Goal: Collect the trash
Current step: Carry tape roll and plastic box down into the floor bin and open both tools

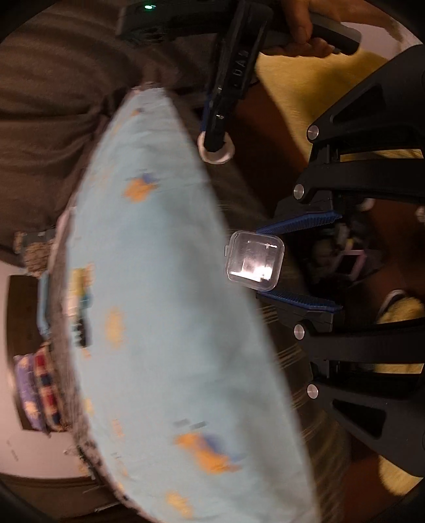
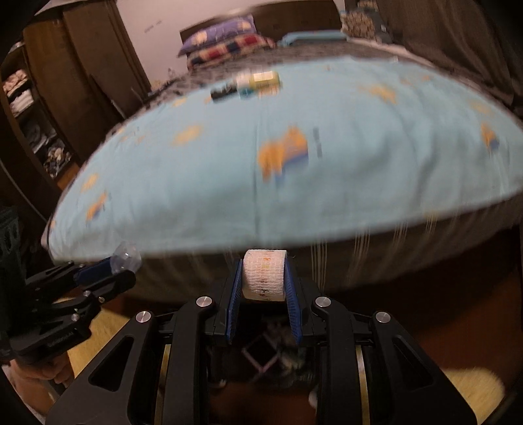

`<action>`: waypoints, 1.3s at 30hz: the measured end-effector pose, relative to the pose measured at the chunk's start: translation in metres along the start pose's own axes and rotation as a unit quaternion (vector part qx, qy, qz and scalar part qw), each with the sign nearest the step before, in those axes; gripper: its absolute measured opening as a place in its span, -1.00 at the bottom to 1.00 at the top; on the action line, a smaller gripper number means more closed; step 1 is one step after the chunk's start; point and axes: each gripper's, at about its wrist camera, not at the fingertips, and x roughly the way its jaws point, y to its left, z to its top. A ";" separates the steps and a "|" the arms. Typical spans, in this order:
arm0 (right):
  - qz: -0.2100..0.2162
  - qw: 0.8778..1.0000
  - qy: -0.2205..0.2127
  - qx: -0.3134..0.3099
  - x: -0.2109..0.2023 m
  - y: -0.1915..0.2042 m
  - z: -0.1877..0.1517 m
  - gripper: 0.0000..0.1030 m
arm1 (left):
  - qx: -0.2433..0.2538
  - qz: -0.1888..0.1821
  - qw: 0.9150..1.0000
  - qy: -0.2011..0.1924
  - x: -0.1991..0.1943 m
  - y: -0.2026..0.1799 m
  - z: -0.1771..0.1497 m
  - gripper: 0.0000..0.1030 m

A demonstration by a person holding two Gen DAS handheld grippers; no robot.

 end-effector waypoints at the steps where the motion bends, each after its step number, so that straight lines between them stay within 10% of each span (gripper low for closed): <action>1: 0.000 1.000 0.013 0.003 0.006 -0.002 -0.010 -0.49 | -0.002 -0.005 1.000 0.022 0.010 -0.001 -0.013 -0.36; 14: -0.016 0.995 0.098 0.031 0.085 -0.024 -0.086 -0.49 | -0.026 0.004 0.992 0.124 0.097 -0.007 -0.085 -0.36; 34: -0.026 0.981 0.171 0.091 0.156 -0.040 -0.106 -0.45 | -0.048 -0.020 0.976 0.213 0.169 -0.004 -0.111 -0.34; 39: -0.028 0.982 0.157 0.099 0.149 -0.045 -0.103 -0.03 | -0.052 -0.016 0.978 0.203 0.164 0.000 -0.108 0.00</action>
